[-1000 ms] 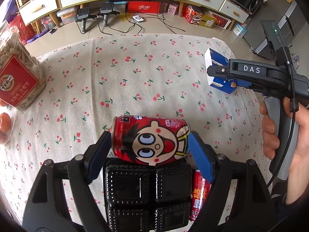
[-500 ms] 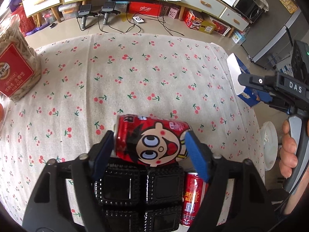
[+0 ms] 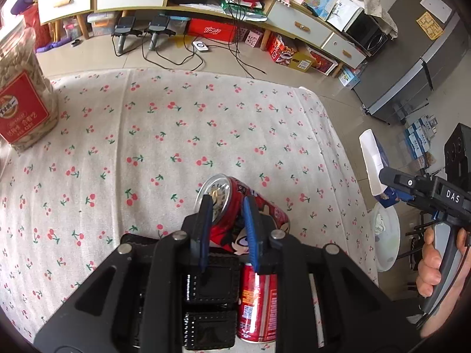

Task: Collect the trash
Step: 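Grasp the red cartoon can by its top with the left gripper while the right holds the box, then carry box and can over the bucket and open both grippers to drop them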

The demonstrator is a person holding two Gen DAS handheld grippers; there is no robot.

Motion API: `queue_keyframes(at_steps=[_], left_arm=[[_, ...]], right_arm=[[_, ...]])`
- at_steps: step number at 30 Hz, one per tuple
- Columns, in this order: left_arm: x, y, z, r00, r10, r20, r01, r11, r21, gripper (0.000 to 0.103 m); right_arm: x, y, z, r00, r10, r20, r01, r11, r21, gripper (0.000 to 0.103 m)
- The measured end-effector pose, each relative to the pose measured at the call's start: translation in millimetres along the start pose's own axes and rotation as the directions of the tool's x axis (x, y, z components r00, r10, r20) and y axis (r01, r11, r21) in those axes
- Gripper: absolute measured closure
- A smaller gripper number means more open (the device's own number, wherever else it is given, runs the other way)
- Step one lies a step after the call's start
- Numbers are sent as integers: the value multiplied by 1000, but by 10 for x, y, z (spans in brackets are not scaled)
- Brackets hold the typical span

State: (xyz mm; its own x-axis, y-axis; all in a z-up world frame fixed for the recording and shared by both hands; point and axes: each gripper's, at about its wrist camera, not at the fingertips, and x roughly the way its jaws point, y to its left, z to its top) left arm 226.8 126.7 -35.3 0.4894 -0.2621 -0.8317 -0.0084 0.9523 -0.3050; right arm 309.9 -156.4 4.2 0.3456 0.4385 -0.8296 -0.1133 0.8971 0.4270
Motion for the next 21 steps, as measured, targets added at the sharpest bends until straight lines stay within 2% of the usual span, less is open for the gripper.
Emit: queue_keyframes(at_steps=[2, 5, 10, 15, 21], left_arm=[[-37, -172, -9, 1000, 6, 21, -7, 999, 42, 86], [-88, -429, -30, 998, 34, 48, -38, 994, 98, 100], [-23, -759, -122, 998, 51, 33, -56, 979, 198, 101], [-5, -897, -176, 995, 86, 46, -94, 972, 216, 102], [-124, -943, -155, 996, 50, 67, -62, 981, 182, 102]], right_arm=[[-50, -54, -35, 1000, -3, 1, 3, 1000, 6, 30], [-152, -141, -71, 1000, 11, 9, -11, 1000, 24, 30], [-338, -242, -116, 999, 22, 28, -23, 999, 29, 30], [-519, -368, -169, 998, 34, 47, -36, 999, 37, 30], [-741, -553, -223, 996, 56, 71, -61, 996, 58, 30]])
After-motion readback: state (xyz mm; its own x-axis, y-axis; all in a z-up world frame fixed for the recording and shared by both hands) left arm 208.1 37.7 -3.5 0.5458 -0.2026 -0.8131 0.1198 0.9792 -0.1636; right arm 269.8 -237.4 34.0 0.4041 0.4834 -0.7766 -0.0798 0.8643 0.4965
